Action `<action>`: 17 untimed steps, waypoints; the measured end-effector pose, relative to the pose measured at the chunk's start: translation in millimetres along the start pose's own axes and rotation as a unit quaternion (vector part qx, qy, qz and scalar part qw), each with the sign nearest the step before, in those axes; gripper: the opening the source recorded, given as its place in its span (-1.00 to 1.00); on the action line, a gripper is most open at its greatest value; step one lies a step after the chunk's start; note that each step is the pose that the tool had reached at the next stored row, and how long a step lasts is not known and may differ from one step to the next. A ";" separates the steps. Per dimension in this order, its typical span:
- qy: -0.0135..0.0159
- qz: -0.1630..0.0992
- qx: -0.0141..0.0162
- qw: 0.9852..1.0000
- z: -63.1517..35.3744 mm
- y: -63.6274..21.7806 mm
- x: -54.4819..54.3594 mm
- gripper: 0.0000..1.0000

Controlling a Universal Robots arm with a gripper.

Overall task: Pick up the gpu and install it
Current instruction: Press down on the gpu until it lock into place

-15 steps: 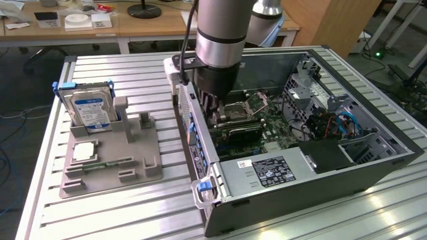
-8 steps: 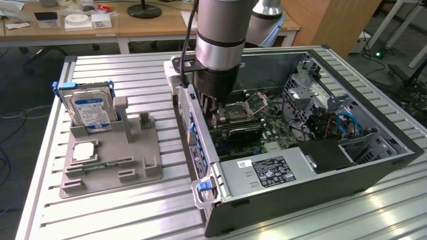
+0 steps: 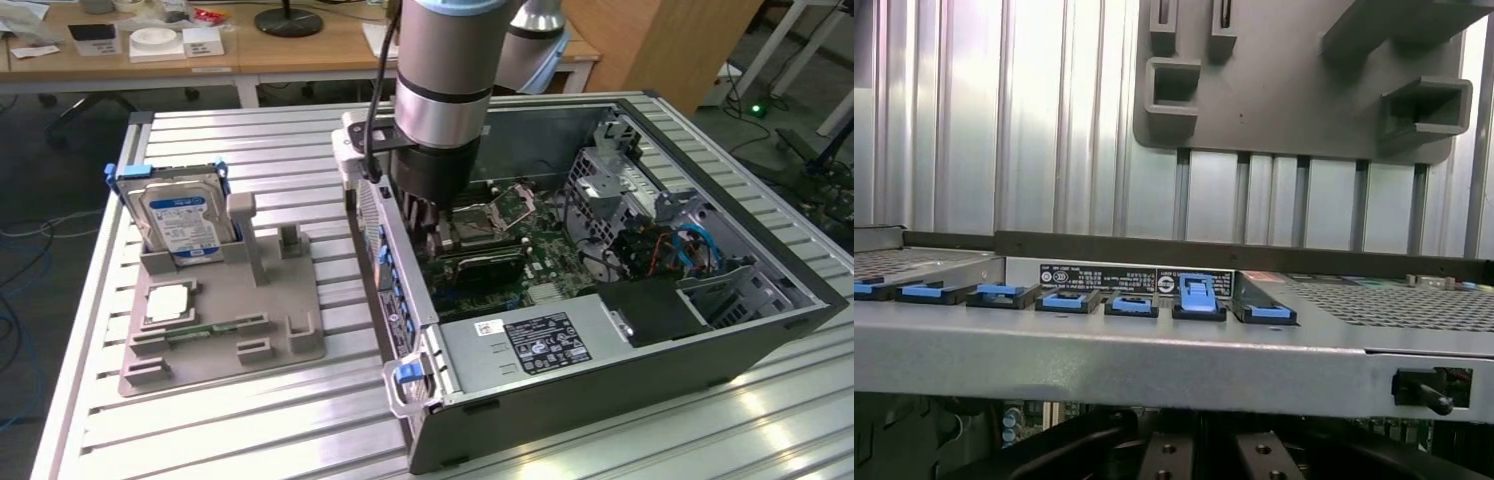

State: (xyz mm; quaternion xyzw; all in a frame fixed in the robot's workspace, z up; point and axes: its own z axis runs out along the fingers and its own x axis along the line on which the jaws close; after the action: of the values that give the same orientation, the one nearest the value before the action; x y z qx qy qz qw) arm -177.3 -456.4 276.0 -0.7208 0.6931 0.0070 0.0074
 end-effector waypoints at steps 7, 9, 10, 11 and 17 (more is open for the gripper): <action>0.000 -0.001 -0.003 1.000 1.0 0.3 0.0 -0.79; 0.000 -0.002 -0.005 1.000 1.3 0.5 0.1 -0.79; 0.000 -0.002 -0.005 1.000 1.5 1.0 0.0 -0.79; 0.000 -0.002 -0.005 1.000 1.8 1.5 0.0 -0.79; 0.000 -0.004 -0.006 1.000 4.5 2.5 -0.1 -0.79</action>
State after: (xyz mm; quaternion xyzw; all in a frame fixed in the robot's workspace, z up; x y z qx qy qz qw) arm -179.8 -456.4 271.5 -0.7239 0.6898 0.0115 0.0032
